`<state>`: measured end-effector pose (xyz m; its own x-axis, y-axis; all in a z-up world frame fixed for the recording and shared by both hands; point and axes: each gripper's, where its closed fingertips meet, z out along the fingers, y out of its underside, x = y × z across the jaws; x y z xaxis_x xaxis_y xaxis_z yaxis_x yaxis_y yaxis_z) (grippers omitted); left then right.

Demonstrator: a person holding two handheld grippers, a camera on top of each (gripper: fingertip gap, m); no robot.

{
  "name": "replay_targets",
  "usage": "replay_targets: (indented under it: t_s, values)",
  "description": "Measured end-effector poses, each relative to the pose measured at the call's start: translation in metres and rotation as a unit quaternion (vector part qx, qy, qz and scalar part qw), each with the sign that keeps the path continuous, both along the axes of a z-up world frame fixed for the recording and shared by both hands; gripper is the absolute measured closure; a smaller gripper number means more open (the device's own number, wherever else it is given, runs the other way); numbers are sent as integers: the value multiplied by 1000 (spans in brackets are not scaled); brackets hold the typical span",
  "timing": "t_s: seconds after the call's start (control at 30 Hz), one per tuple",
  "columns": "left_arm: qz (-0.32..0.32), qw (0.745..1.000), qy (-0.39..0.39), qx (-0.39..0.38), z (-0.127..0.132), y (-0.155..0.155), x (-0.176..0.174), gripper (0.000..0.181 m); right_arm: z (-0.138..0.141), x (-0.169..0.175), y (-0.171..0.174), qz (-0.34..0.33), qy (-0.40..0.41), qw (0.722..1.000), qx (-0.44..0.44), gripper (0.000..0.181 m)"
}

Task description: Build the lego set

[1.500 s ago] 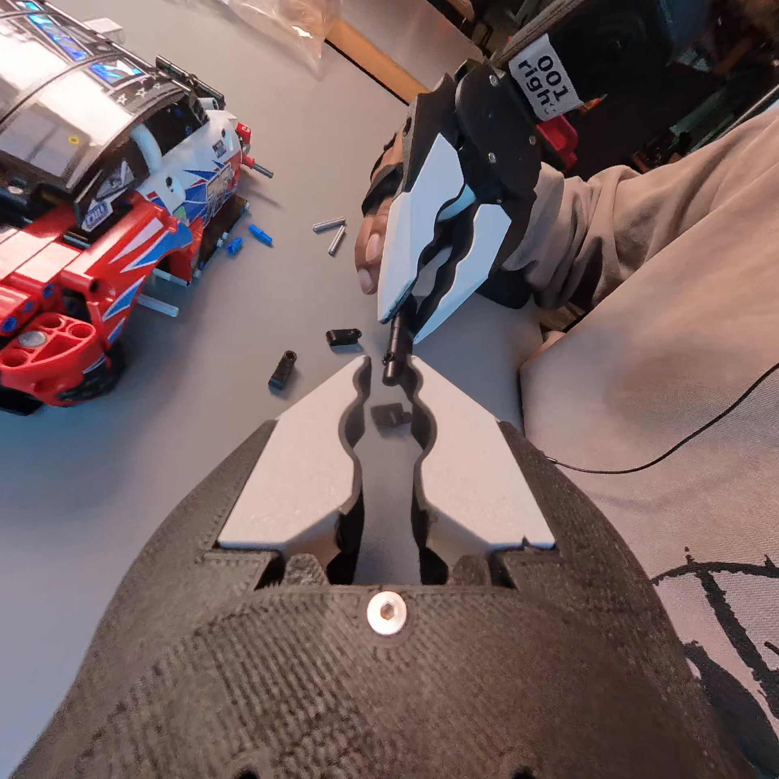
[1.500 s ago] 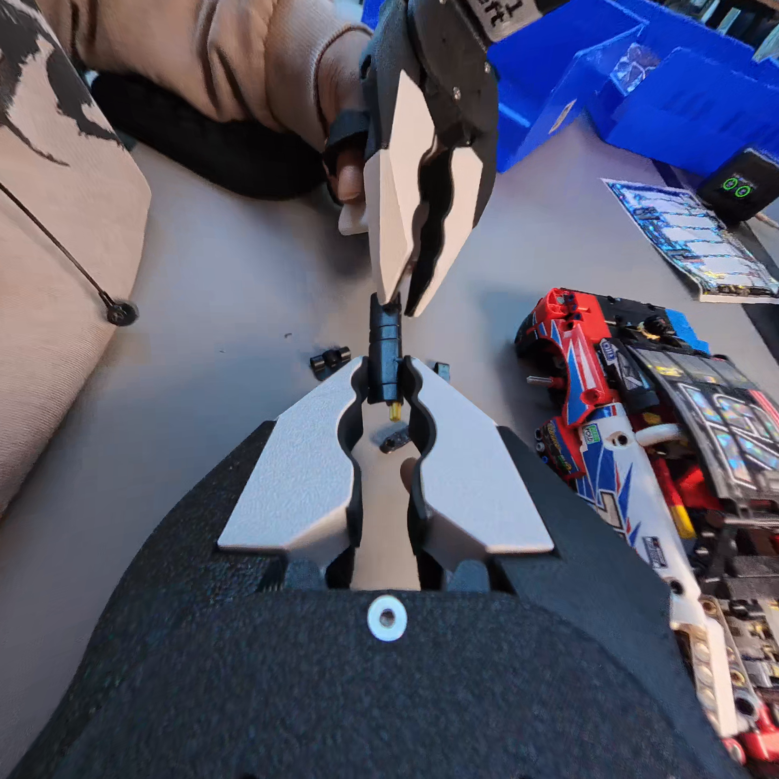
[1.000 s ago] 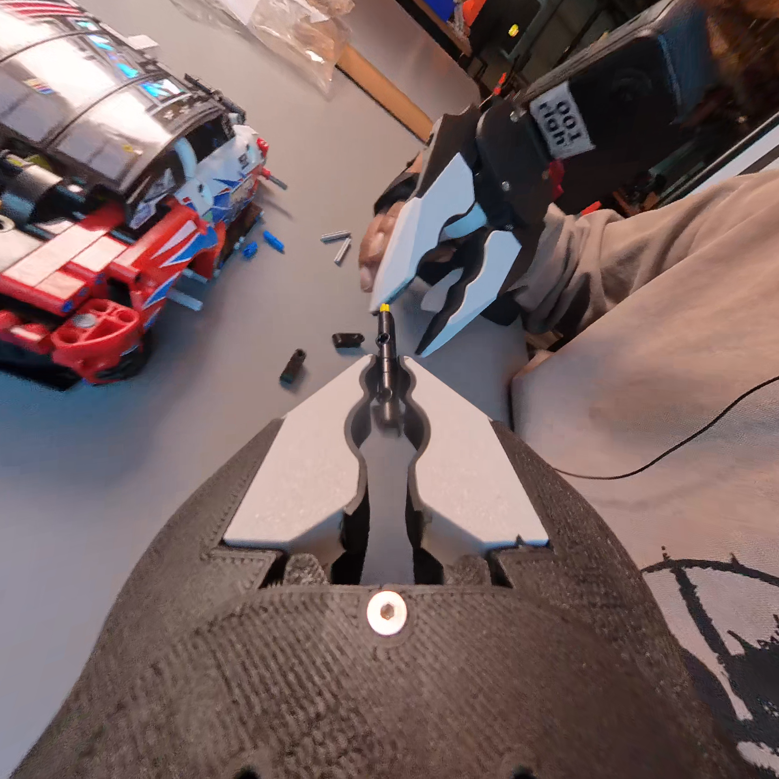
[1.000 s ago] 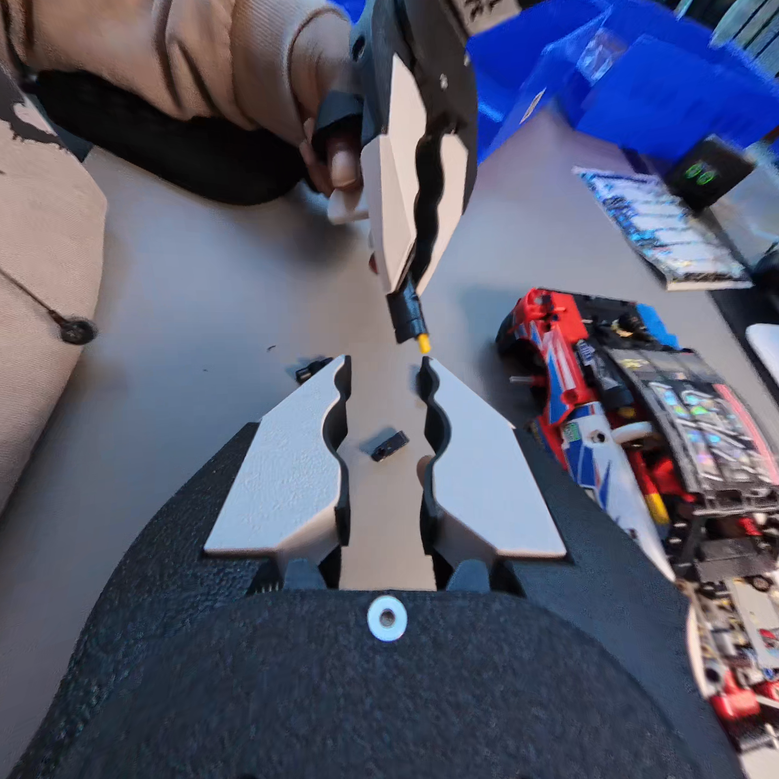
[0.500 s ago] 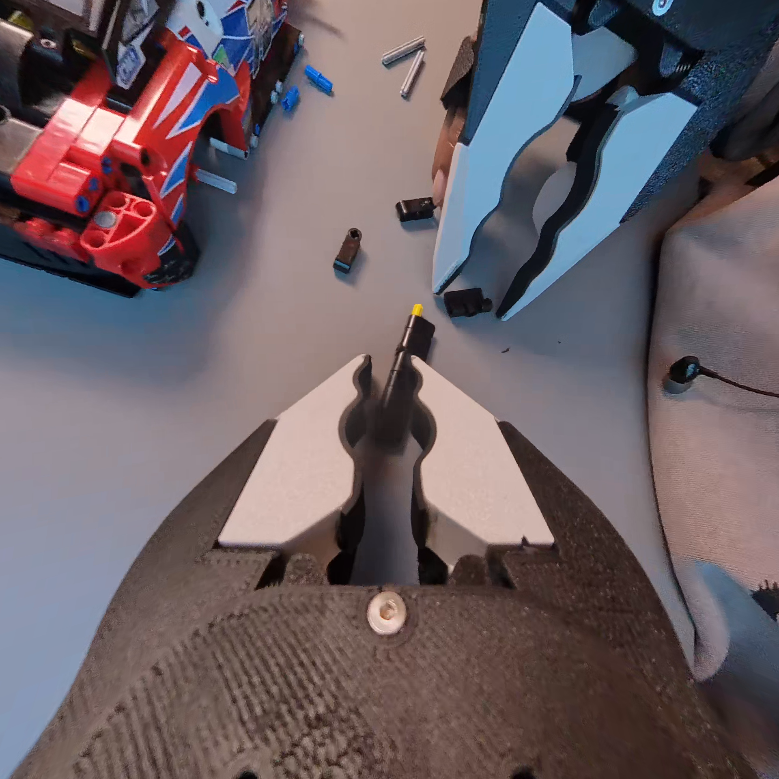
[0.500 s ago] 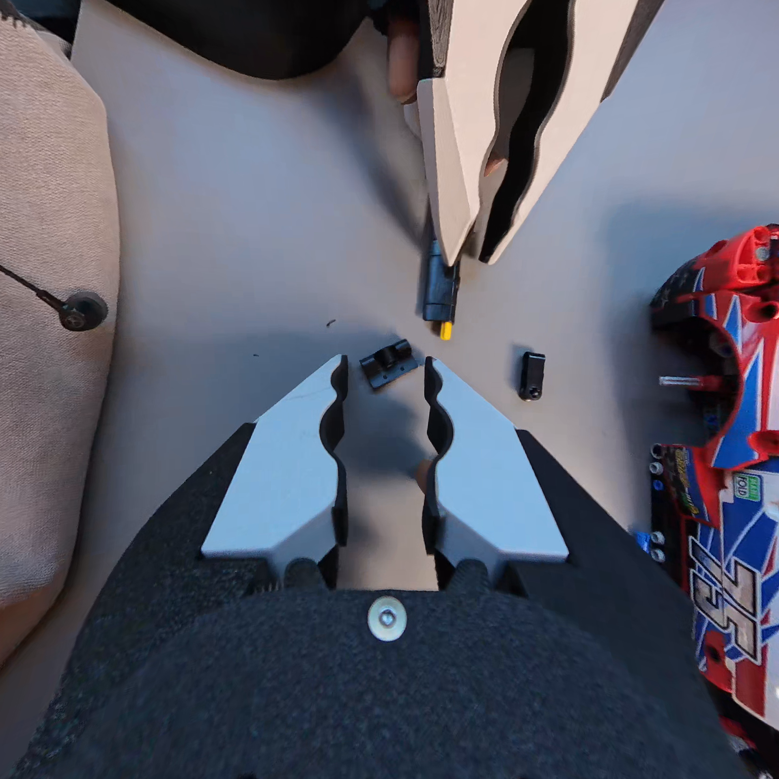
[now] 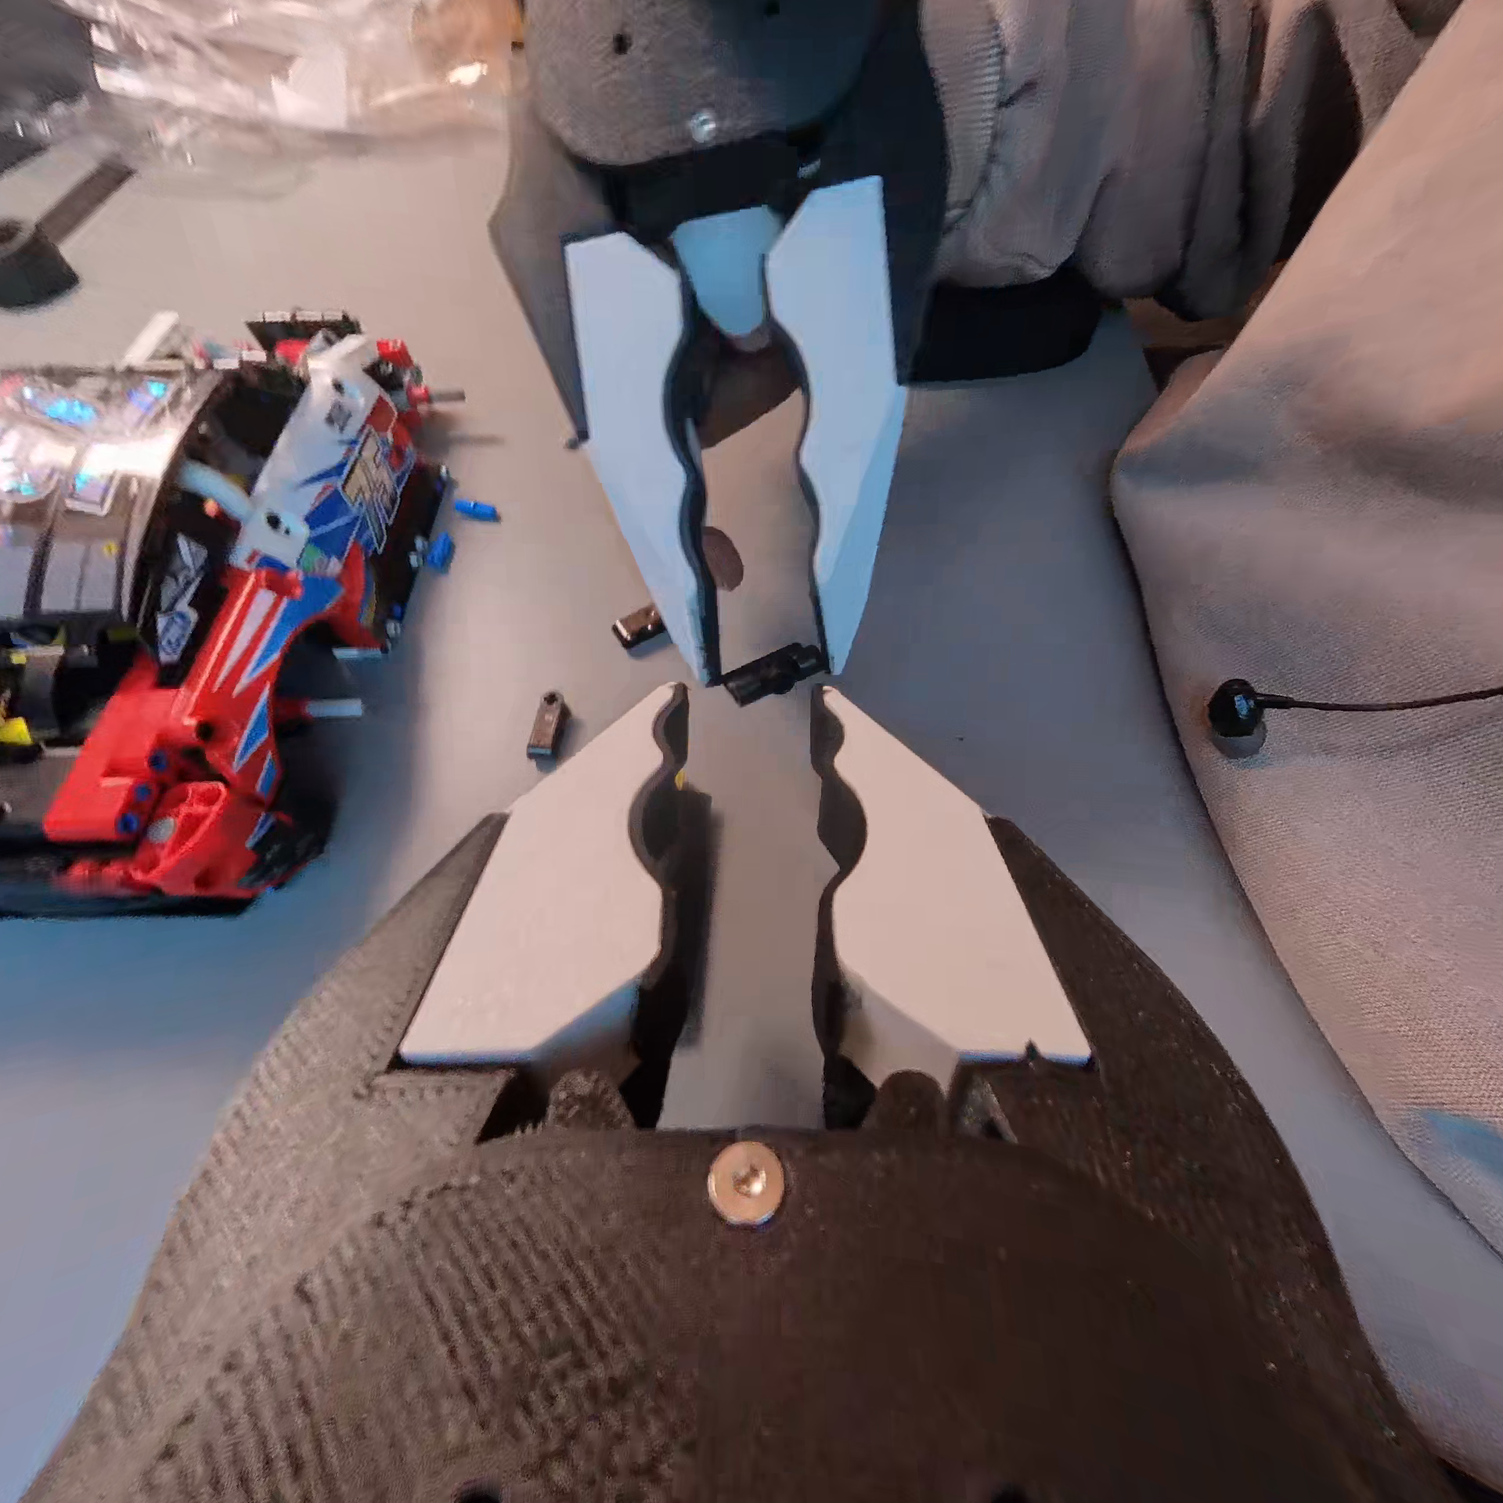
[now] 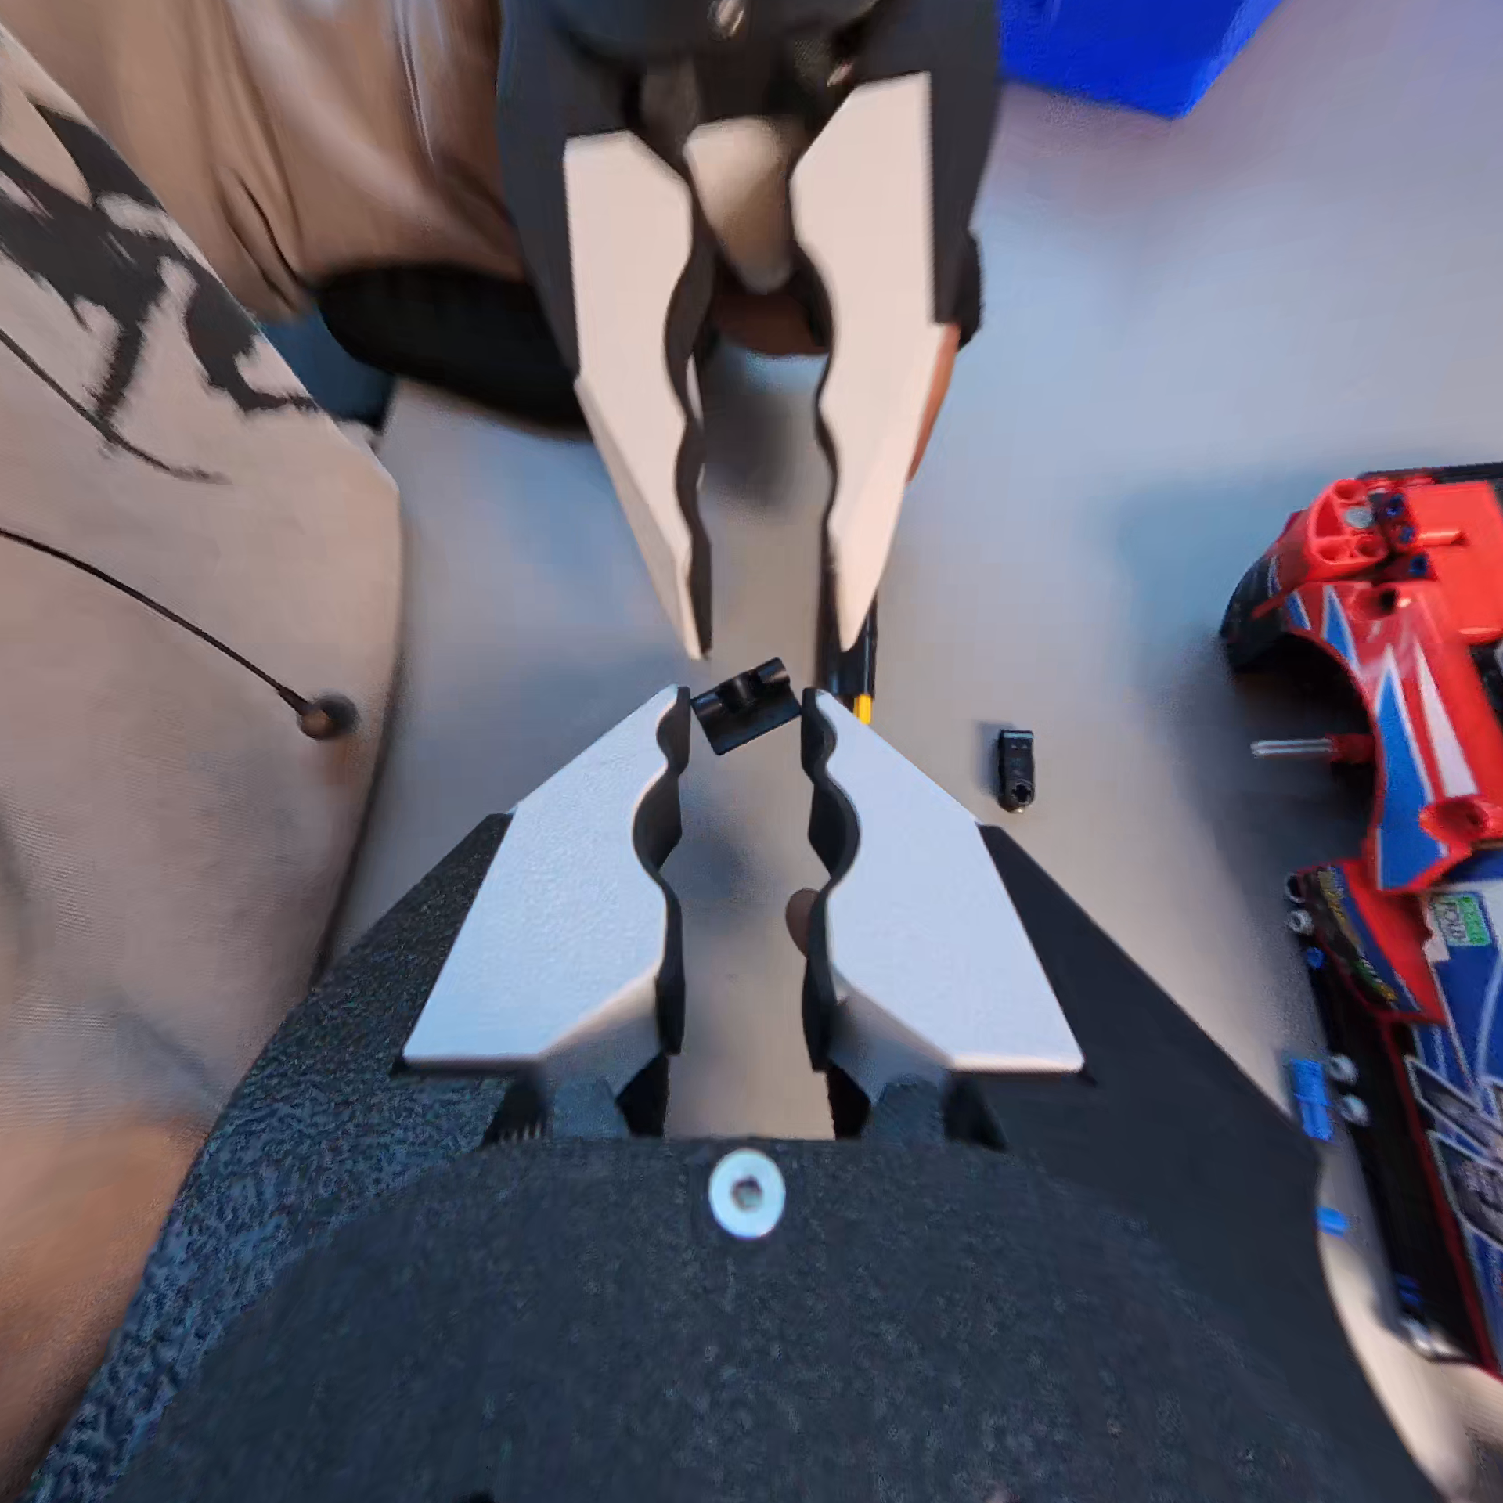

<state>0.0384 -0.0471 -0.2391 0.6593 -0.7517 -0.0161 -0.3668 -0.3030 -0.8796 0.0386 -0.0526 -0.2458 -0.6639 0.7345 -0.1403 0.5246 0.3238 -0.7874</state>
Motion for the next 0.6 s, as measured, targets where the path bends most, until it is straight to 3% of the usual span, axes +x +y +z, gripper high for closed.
replay_targets:
  t_s: [0.03,0.23,0.37,0.47,0.6]
  values:
    - [-6,1000,-3,24,7,0,4,153,9,-1,0,-9,1,999,-47,157]
    - [0,989,29,148,35,3,12,164,44,6,-5,0,-41,954,-298,157]
    - [2,987,22,162,41,2,13,173,53,4,-4,-2,-75,916,-395,157]
    - [18,992,3,127,39,6,5,176,51,-2,4,-22,-61,921,-385,159]
    - [21,993,-114,7,35,5,0,176,52,-2,10,-13,75,972,-223,152]
